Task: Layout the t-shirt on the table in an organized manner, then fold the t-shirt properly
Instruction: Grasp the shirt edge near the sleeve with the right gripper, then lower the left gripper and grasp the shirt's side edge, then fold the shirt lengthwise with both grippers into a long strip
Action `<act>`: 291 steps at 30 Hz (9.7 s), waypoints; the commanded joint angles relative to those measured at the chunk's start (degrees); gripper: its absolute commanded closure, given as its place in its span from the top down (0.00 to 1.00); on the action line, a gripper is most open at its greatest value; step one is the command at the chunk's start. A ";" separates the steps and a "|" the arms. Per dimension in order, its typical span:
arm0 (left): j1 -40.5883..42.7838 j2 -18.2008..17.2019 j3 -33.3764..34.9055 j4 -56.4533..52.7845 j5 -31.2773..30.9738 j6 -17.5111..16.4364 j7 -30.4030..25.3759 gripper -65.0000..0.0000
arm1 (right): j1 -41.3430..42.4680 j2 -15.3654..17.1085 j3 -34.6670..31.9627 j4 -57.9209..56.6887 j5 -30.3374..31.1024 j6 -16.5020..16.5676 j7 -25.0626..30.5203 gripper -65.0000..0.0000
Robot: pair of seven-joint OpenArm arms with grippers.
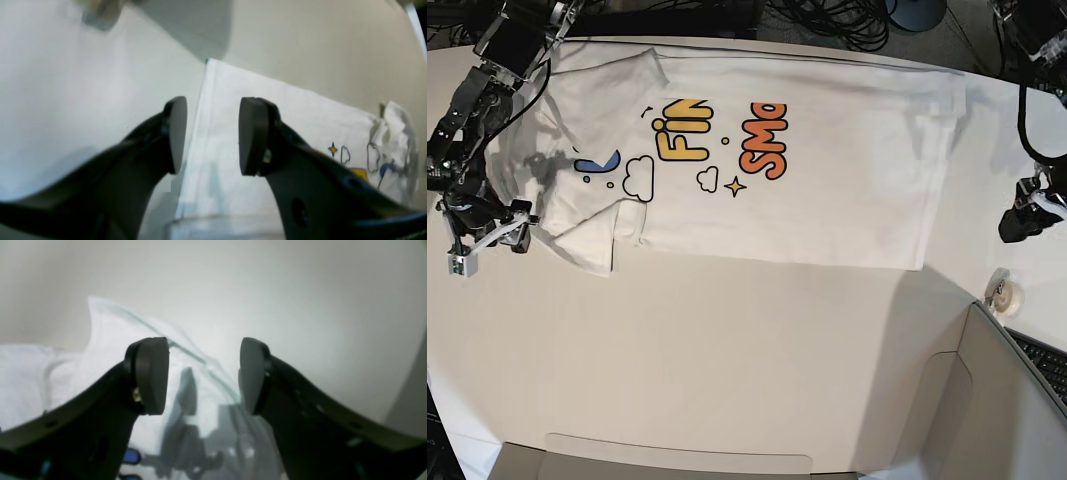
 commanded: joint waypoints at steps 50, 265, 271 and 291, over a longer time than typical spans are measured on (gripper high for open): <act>-0.59 1.80 -0.12 -20.40 -1.31 -0.15 -0.68 0.39 | 0.11 7.88 -3.19 -15.99 19.21 8.10 2.79 0.52; 7.68 -5.05 10.79 -11.08 -0.96 -10.79 -8.03 0.00 | -29.61 4.80 -2.31 16.45 0.75 8.01 9.64 0.00; 10.75 -4.88 10.79 -10.82 -0.96 -10.79 -8.11 0.00 | -32.16 4.45 -1.70 16.45 0.66 8.01 9.64 0.00; 16.20 -4.79 11.31 -10.82 -0.78 -10.70 -7.85 0.02 | -32.59 4.80 -1.87 16.19 0.13 7.93 5.86 0.00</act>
